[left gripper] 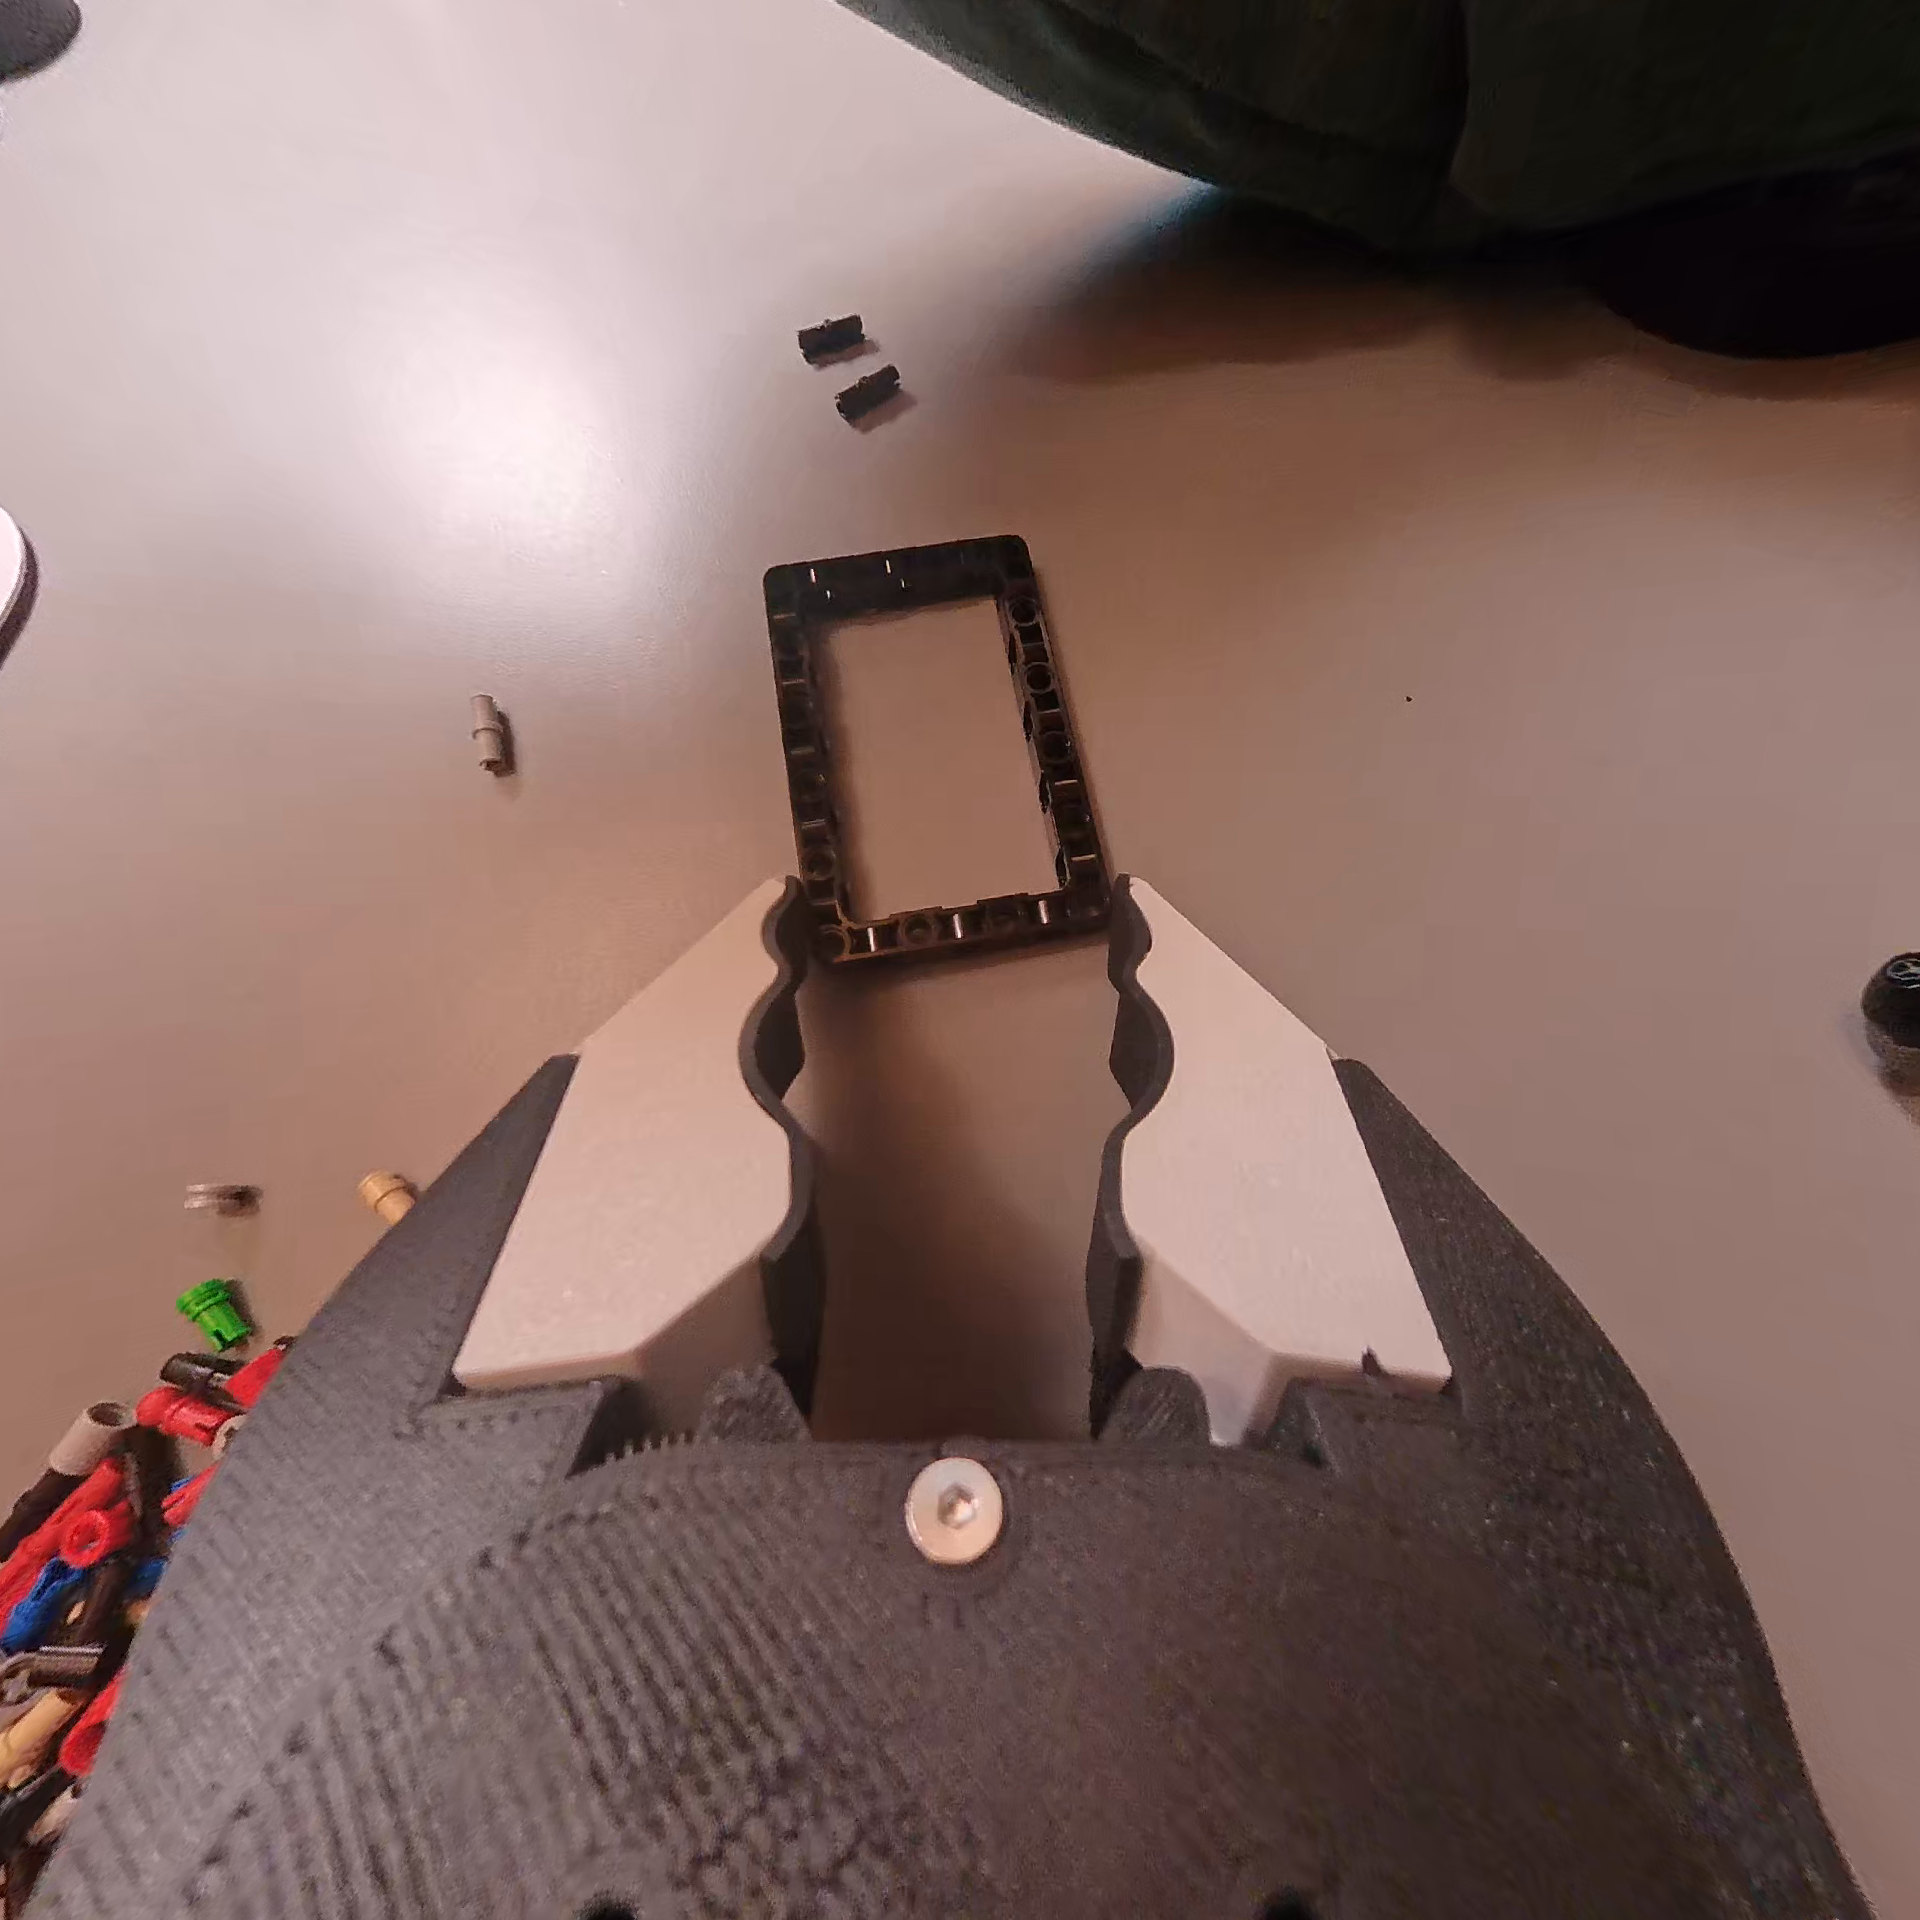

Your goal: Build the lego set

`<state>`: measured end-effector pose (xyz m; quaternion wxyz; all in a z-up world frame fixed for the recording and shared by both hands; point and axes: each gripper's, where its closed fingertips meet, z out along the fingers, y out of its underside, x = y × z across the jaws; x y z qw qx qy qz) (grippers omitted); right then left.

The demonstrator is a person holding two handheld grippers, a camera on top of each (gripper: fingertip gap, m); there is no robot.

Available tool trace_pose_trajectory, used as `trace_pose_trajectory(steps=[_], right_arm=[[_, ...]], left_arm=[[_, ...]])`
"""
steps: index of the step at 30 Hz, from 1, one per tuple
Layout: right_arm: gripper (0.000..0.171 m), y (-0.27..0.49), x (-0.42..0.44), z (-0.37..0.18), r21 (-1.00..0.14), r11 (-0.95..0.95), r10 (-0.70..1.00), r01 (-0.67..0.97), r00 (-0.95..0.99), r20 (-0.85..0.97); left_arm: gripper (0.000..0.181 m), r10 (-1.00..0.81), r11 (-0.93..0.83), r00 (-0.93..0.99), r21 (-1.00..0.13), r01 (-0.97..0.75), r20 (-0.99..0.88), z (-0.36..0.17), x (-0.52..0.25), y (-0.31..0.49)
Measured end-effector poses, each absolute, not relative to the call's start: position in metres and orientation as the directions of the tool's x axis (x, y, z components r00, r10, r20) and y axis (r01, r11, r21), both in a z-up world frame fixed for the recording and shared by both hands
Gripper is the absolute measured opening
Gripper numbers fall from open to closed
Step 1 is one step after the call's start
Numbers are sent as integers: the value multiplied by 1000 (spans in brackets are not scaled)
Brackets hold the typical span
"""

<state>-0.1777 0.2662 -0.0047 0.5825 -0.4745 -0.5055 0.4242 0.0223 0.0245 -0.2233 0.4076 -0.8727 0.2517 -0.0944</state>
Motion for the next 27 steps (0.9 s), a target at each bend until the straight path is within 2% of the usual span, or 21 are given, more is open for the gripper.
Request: trace_pose_trajectory(steps=[6,12,18,22,27], right_arm=[[0,263,-177,-3,-983,182,977,-19,117,178],[0,252,-152,33,-985,132,990,-110,58,126],[0,237,-101,40,-967,253,967,-20,27,252],[0,220,-54,3,-970,223,975,100,-10,223],[2,183,-4,-77,-969,75,997,236,-48,65]], left_arm=[[57,-523,-537,851,-759,-368,-43,-223,23,24],[57,-517,-538,855,-762,-361,-40,-223,22,24],[57,-516,-538,855,-758,-368,-49,-223,21,24],[57,-518,-540,853,-753,-377,-56,-223,21,24],[57,-520,-542,852,-746,-385,-62,-223,20,22]])
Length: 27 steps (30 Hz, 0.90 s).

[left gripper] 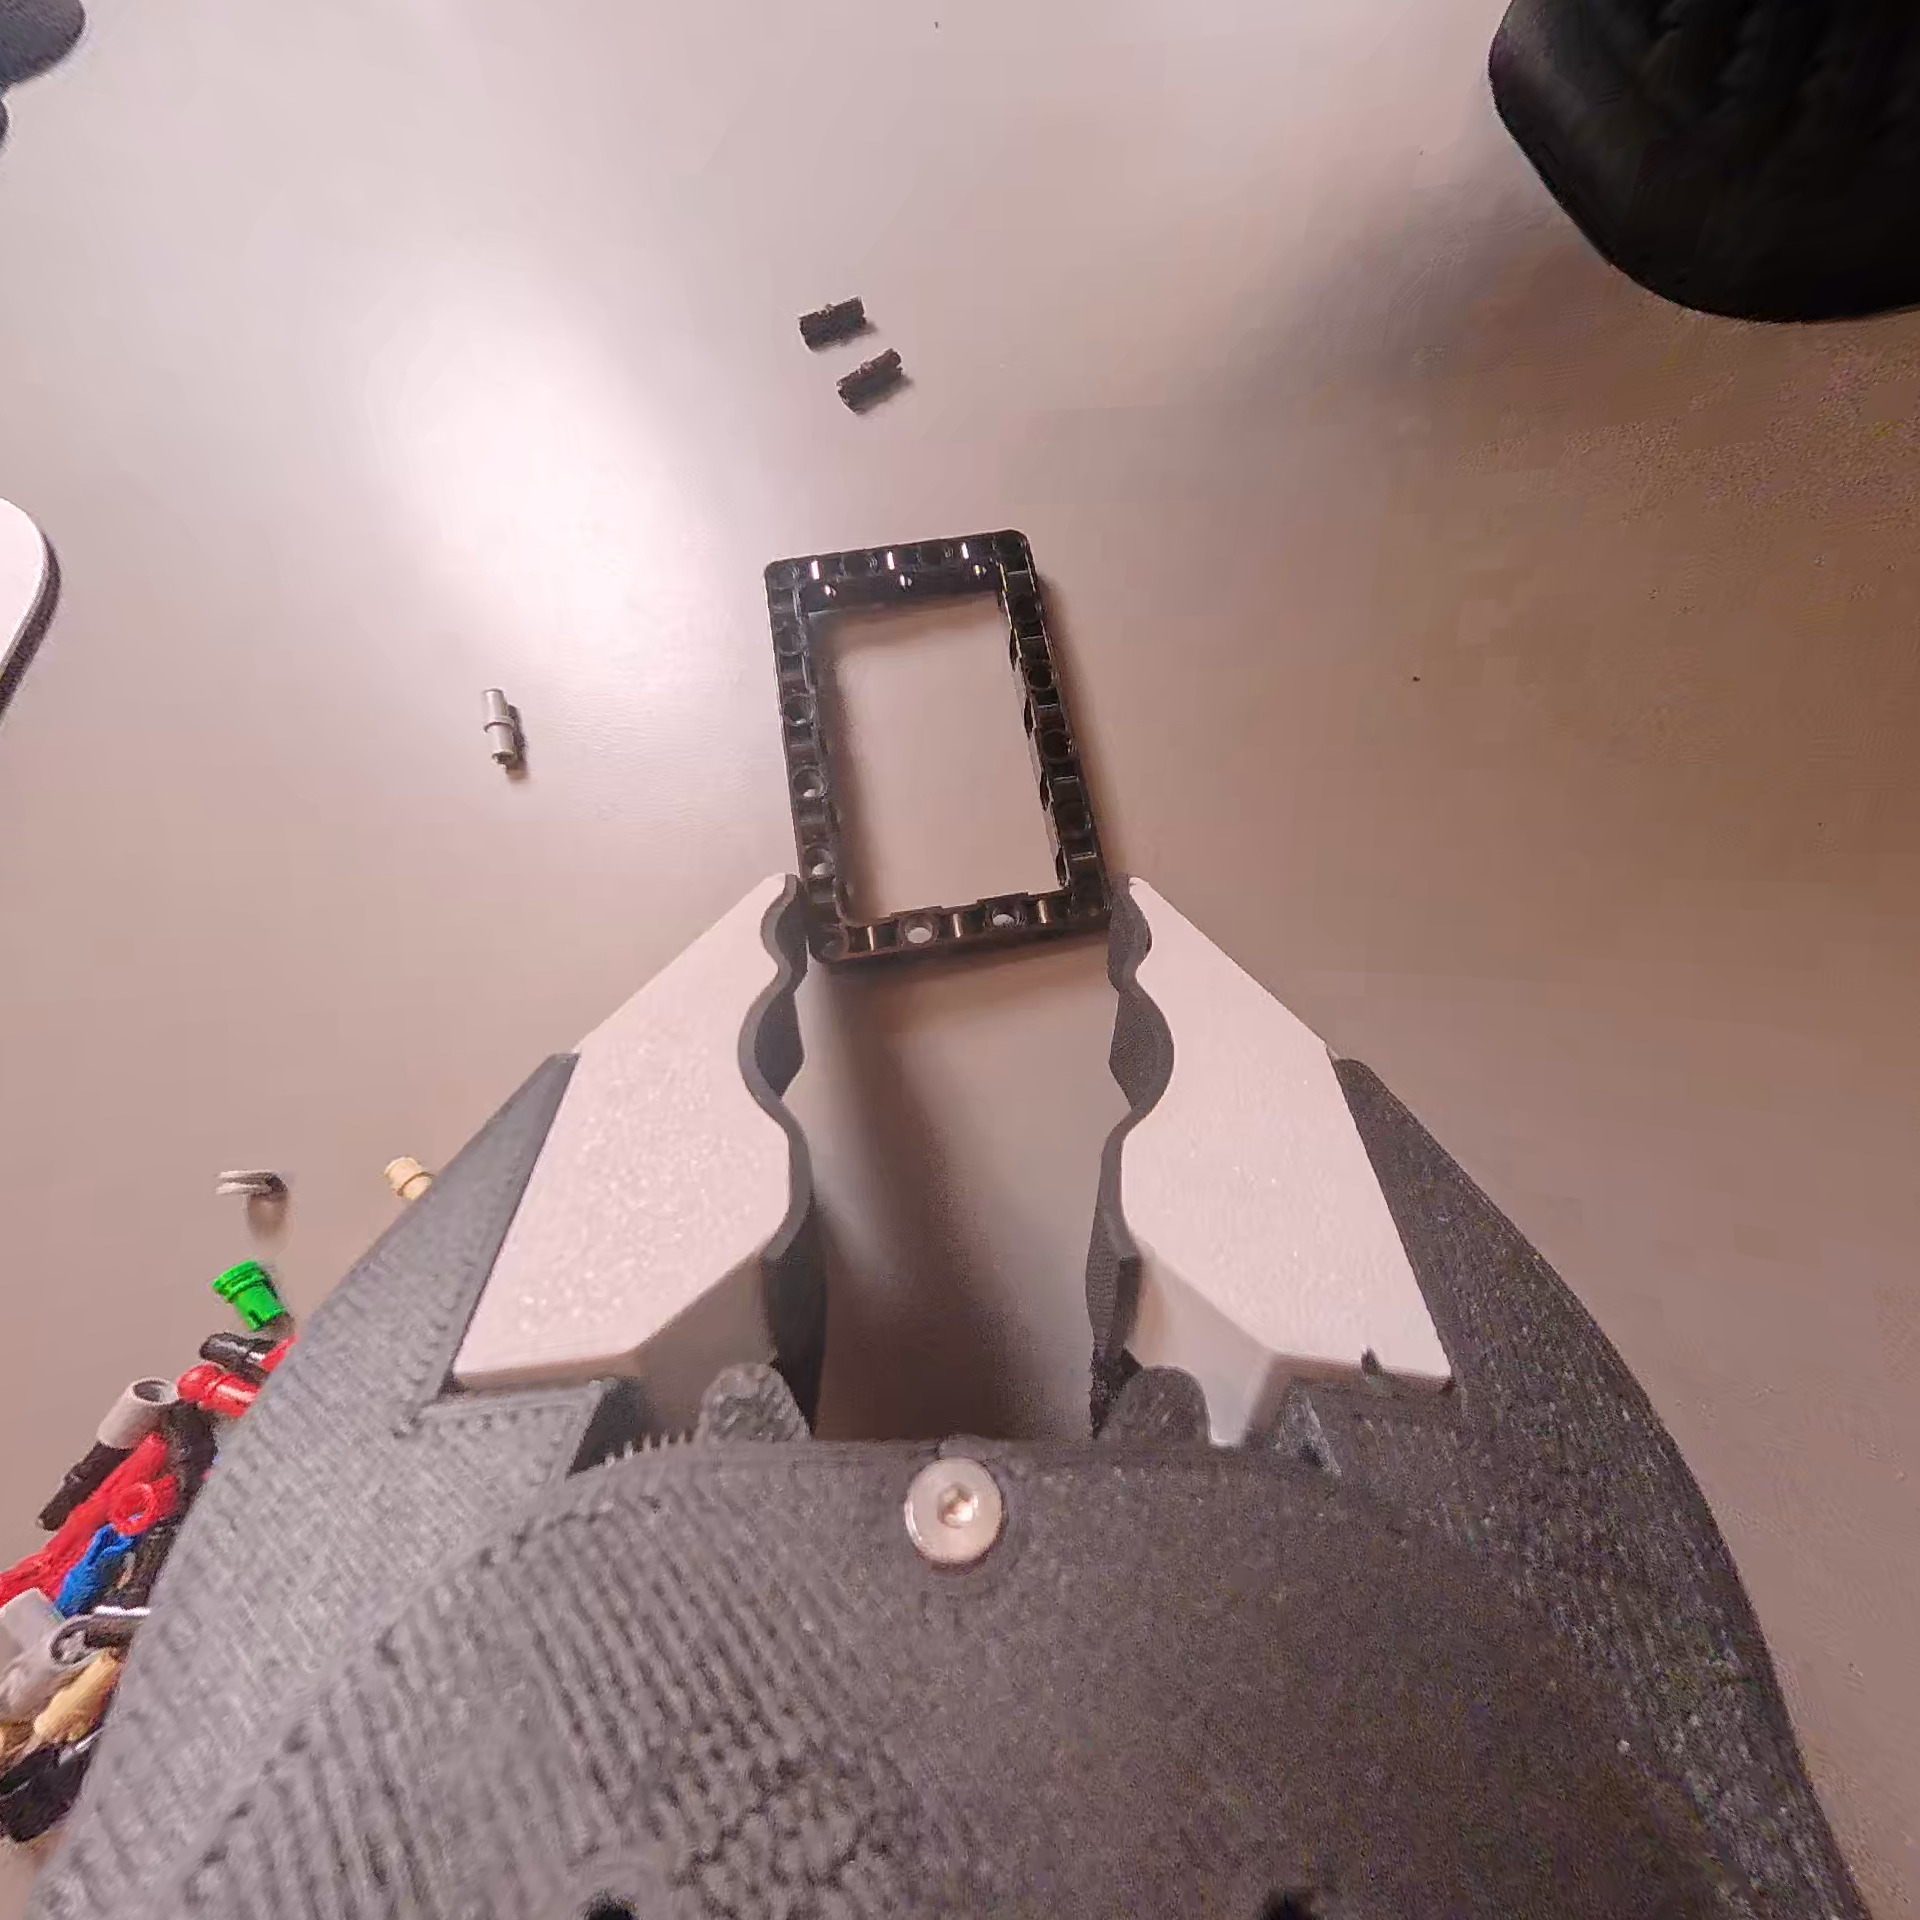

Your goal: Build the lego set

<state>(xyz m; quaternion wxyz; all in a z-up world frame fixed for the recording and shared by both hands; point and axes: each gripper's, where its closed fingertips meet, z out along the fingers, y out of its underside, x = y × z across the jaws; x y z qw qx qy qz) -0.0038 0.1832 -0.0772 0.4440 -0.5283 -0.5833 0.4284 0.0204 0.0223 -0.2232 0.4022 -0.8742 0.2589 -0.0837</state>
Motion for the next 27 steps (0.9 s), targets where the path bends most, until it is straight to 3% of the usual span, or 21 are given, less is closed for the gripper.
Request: trace_pose_trajectory(steps=[3,6,10,21,27], right_arm=[[10,166,17,-121,-947,44,997,319,-72,22],[28,150,36,-161,-858,61,985,510,-171,-31],[31,142,48,-192,-764,142,974,629,-228,-7],[34,134,73,-223,-625,260,939,737,-344,-15],[32,139,72,-223,-604,300,938,738,-344,45]], left_arm=[[57,-517,-543,854,-747,-384,-63,-223,21,22],[57,-515,-544,855,-746,-384,-64,-223,20,22],[57,-509,-542,858,-750,-379,-67,-223,20,23],[61,-511,-511,854,-766,-391,-94,-222,19,24],[59,-512,-499,853,-774,-390,-100,-219,20,25]])
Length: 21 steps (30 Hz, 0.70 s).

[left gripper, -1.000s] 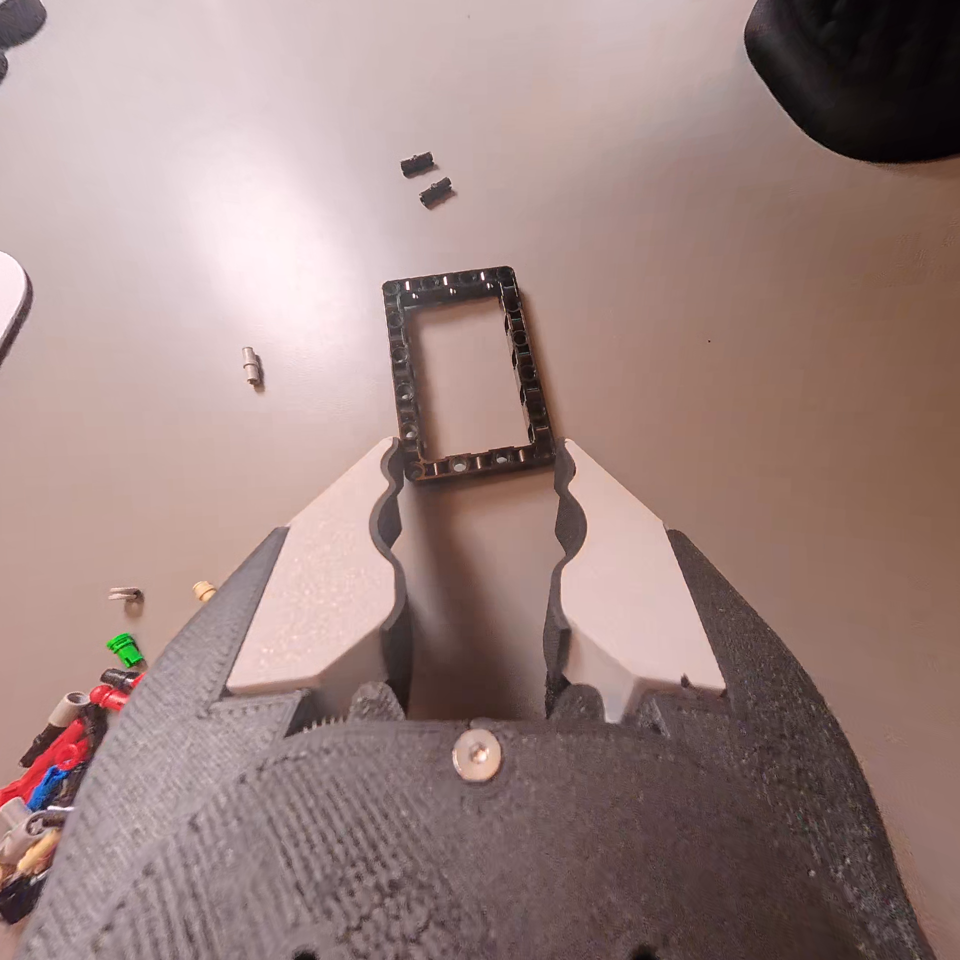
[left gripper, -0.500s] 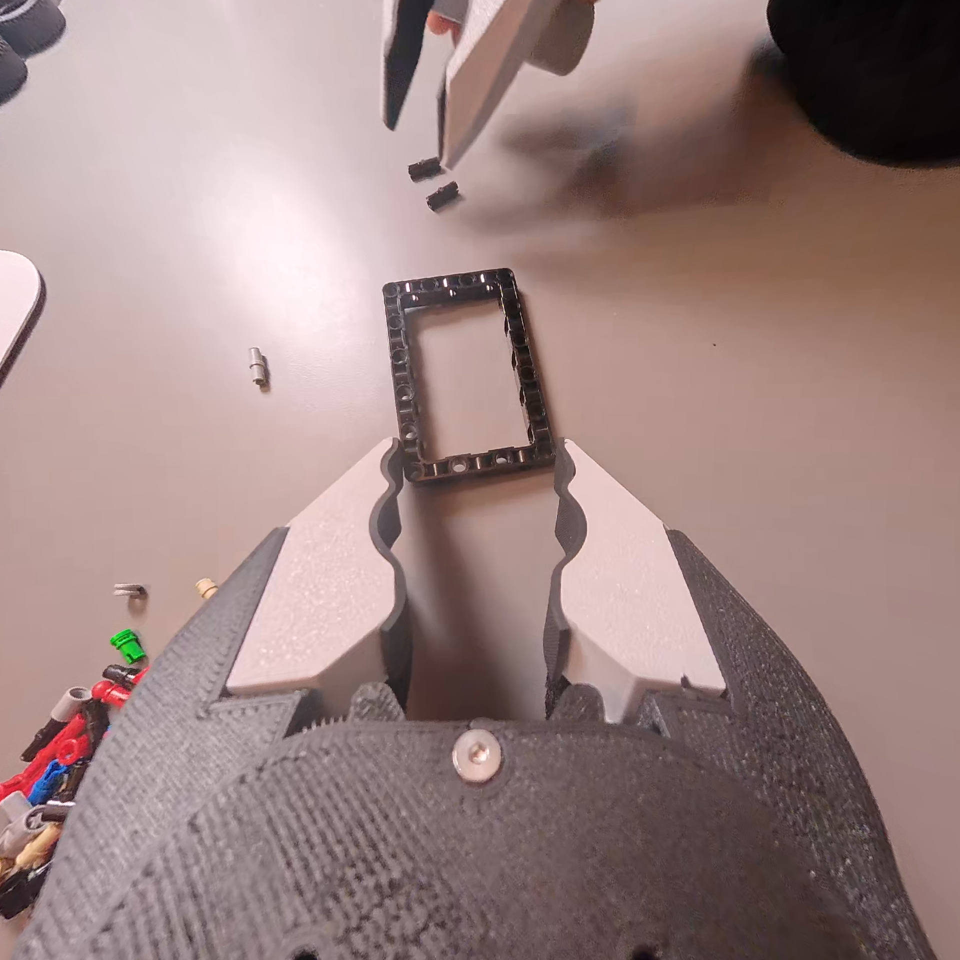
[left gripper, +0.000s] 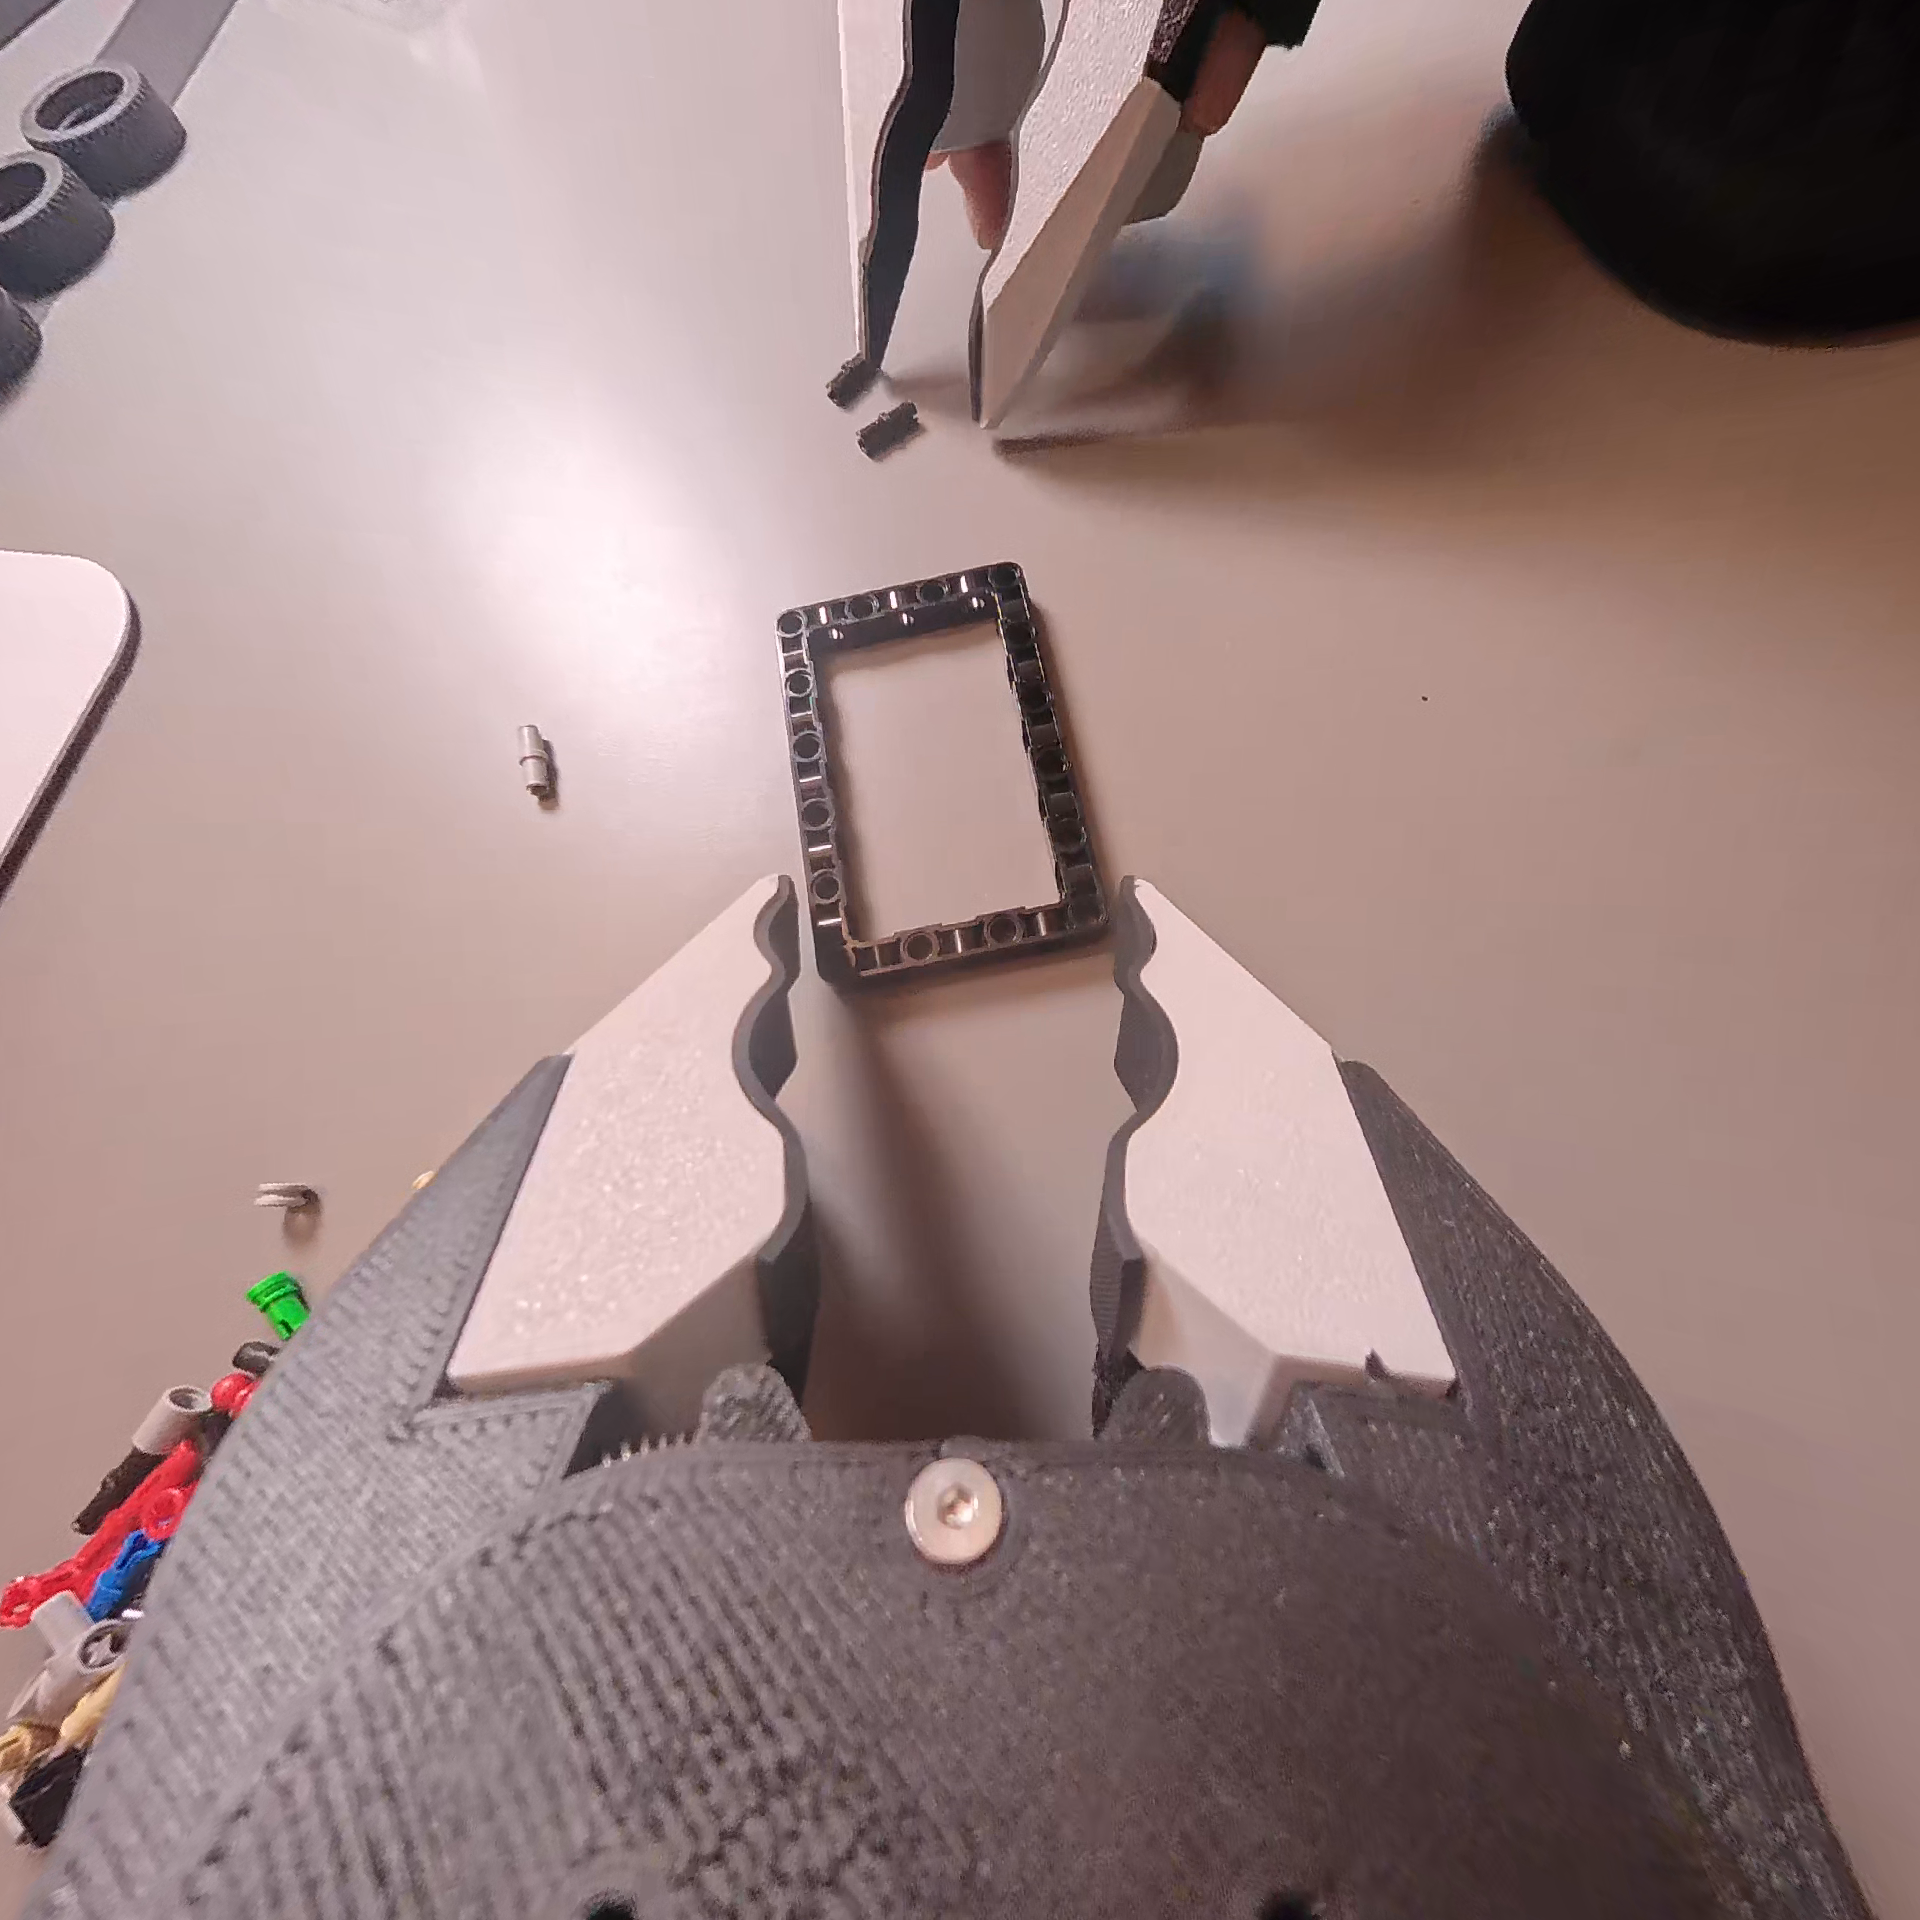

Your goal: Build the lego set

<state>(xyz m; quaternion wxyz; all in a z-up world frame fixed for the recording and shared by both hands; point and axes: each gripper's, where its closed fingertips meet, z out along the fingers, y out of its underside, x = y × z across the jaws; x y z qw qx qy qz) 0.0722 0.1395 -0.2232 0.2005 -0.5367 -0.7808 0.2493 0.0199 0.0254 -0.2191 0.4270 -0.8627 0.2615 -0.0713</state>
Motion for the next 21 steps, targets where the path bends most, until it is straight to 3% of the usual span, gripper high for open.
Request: trace_pose_trajectory(steps=[16,19,21], right_arm=[[3,138,61,-225,-609,369,921,702,-365,137],[2,138,52,-218,-622,518,852,588,-417,316],[1,120,44,-198,-690,602,784,401,-461,417]], left_arm=[[55,-506,-492,858,-789,-368,-84,-216,20,27],[54,-495,-478,866,-810,-339,-71,-210,19,29],[49,-475,-460,880,-847,-267,-18,-199,18,31]])
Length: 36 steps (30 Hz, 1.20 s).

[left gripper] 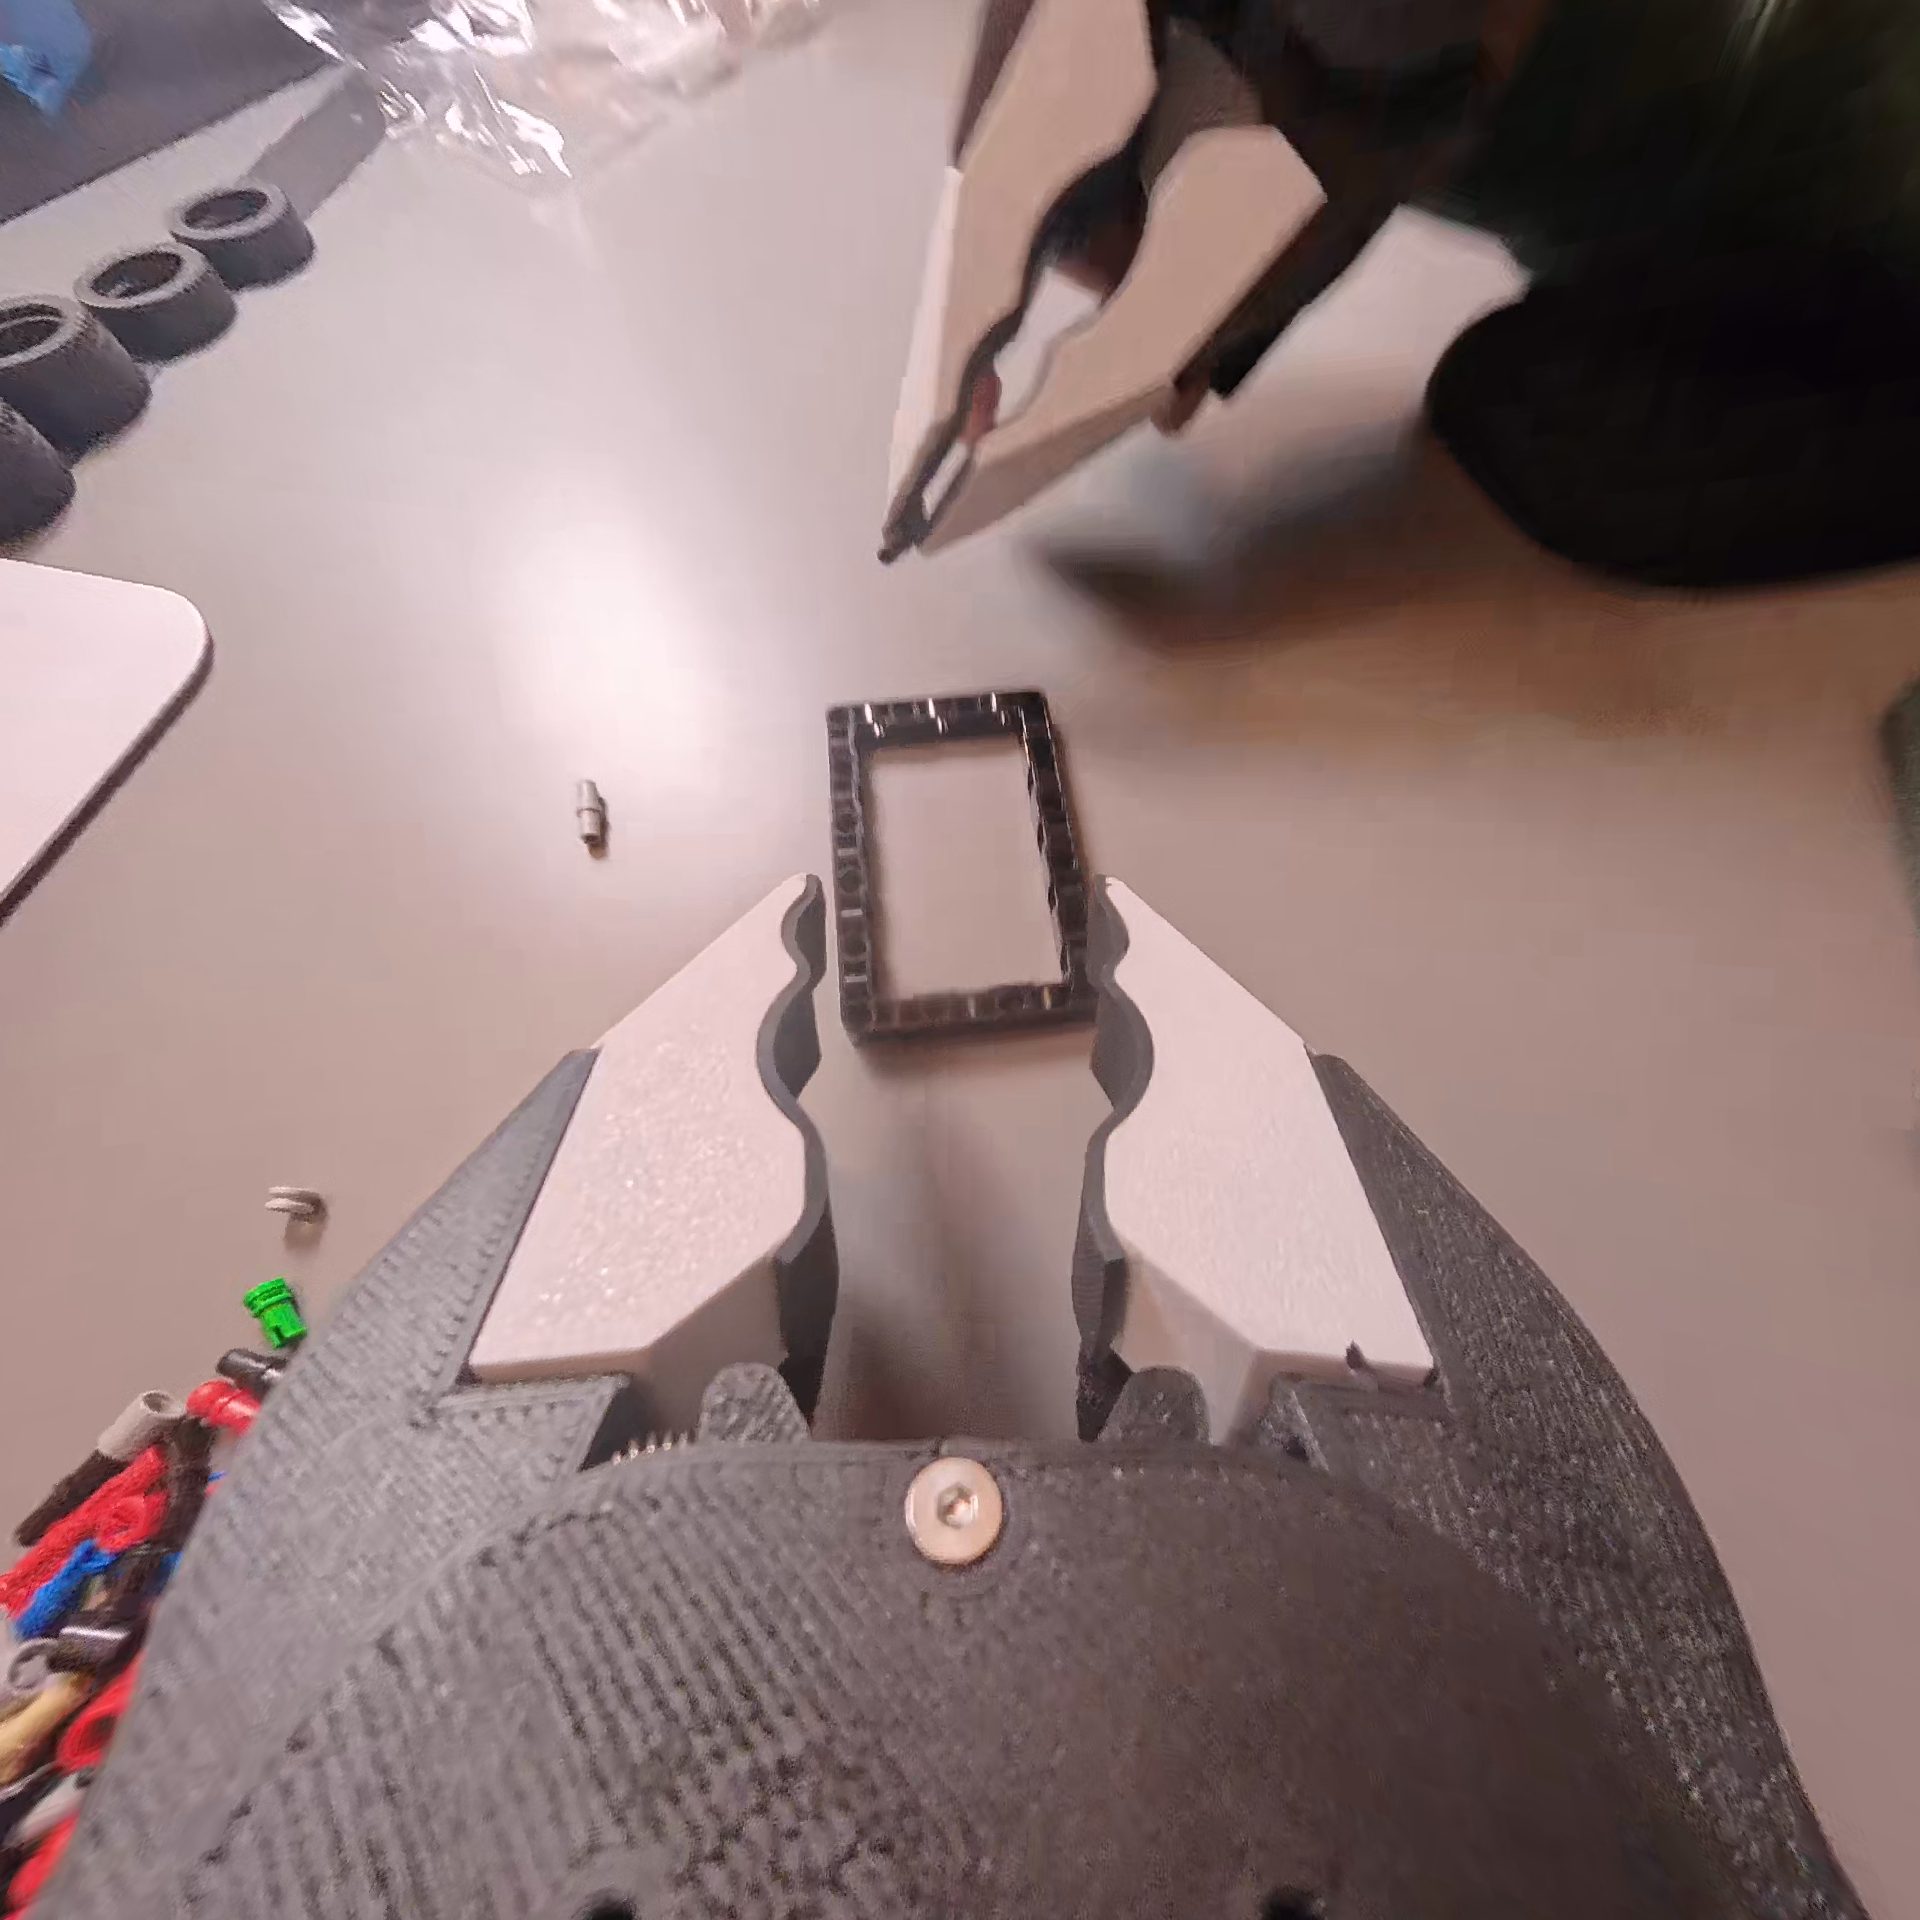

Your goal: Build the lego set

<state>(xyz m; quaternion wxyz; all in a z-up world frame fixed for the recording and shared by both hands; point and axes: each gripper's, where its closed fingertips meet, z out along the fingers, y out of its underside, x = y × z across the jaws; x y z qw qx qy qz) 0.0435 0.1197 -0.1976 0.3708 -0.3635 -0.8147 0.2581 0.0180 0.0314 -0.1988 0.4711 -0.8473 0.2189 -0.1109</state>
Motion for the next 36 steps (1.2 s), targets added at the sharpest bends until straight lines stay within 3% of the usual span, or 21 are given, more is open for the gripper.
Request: trace_pose_trajectory(steps=[3,6,10,21,27,30,36], right_arm=[[1,92,36,-161,-812,557,777,176,-454,435],[2,77,31,-141,-774,632,720,21,-384,578],[2,54,30,-129,-695,713,638,-94,-325,698],[2,24,34,-122,-466,865,424,-187,-226,877],[1,19,38,-109,-462,857,433,-227,-169,886],[1,19,39,-104,-435,868,416,-238,-126,900],[1,18,40,-103,-398,885,384,-242,-105,917]], left_arm=[[42,-447,-422,880,-905,-53,157,-174,18,37],[36,-444,-401,819,-898,181,364,-150,20,40],[30,-465,-385,737,-862,330,490,-133,25,40],[2,-525,-338,742,-902,269,418,-119,40,32],[2,-563,-250,767,-948,196,307,-107,42,27],[16,-550,-232,794,-961,152,258,-107,42,27],[3,-575,-241,765,-954,180,290,-106,46,25]])
